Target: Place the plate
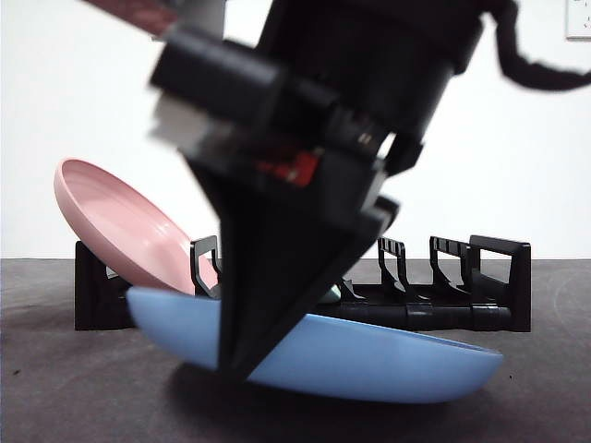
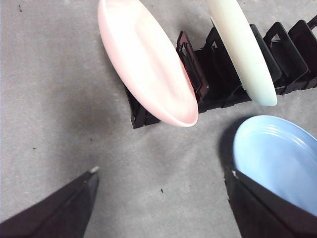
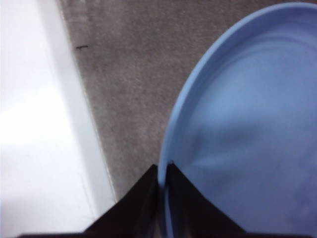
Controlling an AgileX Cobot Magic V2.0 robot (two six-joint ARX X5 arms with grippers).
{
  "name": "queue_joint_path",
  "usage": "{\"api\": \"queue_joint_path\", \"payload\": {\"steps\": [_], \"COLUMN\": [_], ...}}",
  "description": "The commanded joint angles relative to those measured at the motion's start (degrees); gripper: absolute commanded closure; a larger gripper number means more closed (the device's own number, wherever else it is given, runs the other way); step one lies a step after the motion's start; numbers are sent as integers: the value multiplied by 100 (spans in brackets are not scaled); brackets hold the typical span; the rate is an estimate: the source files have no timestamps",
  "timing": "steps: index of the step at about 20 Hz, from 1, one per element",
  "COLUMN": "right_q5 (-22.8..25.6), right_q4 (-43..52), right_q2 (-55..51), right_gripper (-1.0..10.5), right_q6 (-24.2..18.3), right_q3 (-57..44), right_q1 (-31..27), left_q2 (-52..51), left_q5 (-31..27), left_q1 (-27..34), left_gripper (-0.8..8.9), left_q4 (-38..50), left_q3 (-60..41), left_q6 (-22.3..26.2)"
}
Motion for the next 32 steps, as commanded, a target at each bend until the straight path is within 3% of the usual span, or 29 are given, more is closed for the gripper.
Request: {"api": "queue_joint_path", "payload": {"steps": [1,5,10,13,17,21,27,32], "right_q5": [-232,-376,-868,-638,-125,-48,-39,-42], "right_q4": [116,136,162,-96,-1084,-1875,-1908,-1926], "right_q2": [264,372,153,-326,-1080,-1720,-2159,-2157], "right_gripper": [930,838,791,762,762,762,762,762], "right_q6": [-22,90,772,820,1377,1943,1985,2026], "right_q3": [83,85,481,848,1246,1558,1631,1633], "right_q1": [70,63,42,-107,-621,-1154,-1403,-1410], "left_q2": [46,46,46,74,337,1163,3132,4465], "left_q5": [26,26,26,28,26,-20,-61,-81], "left_q1": [-11,-11,-11,-22,-28,-33,-55,-55], "left_gripper": [407,407,407,407,407,407,449,452], "left_q4": [22,22,24,76,413,337,-332,-457], "left_q3": [127,127,127,133,280,1029,2686,3403], "left_q6": [2,2,2,-144,-739,-1213,-1521,-1519]}}
